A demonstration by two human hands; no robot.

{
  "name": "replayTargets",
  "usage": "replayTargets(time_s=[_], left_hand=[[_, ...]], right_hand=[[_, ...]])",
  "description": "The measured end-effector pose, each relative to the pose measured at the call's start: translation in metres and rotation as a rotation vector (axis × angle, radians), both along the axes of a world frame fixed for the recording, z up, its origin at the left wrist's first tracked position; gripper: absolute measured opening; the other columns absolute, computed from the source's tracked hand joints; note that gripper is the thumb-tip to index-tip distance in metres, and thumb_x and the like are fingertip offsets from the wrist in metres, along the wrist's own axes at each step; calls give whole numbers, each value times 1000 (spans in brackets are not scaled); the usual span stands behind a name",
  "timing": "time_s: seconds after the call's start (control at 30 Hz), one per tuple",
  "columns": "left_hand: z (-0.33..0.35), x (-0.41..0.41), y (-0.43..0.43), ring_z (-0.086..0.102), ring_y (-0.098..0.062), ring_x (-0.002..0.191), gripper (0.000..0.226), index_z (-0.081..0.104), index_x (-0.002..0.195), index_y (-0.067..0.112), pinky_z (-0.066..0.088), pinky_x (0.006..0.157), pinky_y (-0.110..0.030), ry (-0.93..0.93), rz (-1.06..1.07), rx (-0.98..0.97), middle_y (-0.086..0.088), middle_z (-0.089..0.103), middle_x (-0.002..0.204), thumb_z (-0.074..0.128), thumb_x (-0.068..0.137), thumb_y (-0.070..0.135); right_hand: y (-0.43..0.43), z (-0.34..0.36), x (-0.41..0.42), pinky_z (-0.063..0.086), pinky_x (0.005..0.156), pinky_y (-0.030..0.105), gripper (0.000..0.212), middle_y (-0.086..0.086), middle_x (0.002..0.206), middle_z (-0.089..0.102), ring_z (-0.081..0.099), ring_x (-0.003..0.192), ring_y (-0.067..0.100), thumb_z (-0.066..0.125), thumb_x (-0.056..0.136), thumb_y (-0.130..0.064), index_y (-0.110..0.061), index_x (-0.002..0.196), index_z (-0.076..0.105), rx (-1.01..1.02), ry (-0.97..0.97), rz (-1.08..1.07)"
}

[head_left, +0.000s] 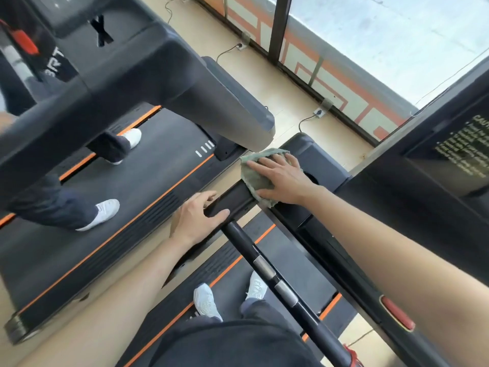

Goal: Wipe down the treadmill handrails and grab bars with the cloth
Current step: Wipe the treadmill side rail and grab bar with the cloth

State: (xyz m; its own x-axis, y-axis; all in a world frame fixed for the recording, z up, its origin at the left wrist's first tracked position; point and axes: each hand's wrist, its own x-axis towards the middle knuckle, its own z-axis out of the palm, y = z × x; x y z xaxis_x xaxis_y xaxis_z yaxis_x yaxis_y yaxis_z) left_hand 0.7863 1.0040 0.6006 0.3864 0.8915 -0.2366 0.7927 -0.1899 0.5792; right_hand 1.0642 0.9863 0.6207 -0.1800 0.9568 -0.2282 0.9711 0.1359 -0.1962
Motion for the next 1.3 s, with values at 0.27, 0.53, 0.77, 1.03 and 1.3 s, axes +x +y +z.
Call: replayTargets(time_s=[0.27, 0.53, 0.77, 1.03, 1.3], left_hand=[[26, 101, 20, 64, -21, 105, 32, 72, 119, 19, 52, 91, -35, -194, -188, 303, 2, 71, 115, 69, 88, 30], [6, 133, 46, 61, -17, 120, 40, 68, 126, 20, 50, 99, -40, -121, -293, 138, 4, 64, 131, 71, 88, 30], [7, 85, 29, 61, -12, 111, 42, 65, 122, 32, 50, 92, -32, -48, -225, 149, 13, 64, 122, 76, 82, 37], [8, 72, 23, 56, -14, 97, 43, 70, 108, 28, 47, 86, -31, -48, -100, 223, 10, 60, 103, 64, 71, 49], [9, 99, 43, 39, -18, 145, 82, 18, 162, 33, 35, 116, -38, 43, -291, -320, 1, 42, 159, 63, 96, 52]], right_hand=[[14, 8, 43, 24, 112, 50, 89, -5, 153, 38, 25, 146, 23, 75, 75, -59, -36, 152, 37, 16, 104, -110], [5, -1, 65, 28, 115, 49, 72, -3, 154, 43, 30, 147, 20, 75, 81, -50, -32, 146, 50, 58, 215, -196], [-18, 0, 61, 44, 103, 42, 55, -1, 137, 61, 53, 120, 27, 55, 82, 4, -21, 131, 66, 264, 376, -324], [-7, -4, 25, 53, 79, 39, 18, -5, 101, 72, 56, 94, 25, 63, 89, -14, -17, 100, 77, 375, 392, -121], [30, -23, 40, 25, 118, 42, 62, 2, 150, 49, 38, 143, 26, 68, 86, -52, -28, 141, 56, 17, 184, 55]])
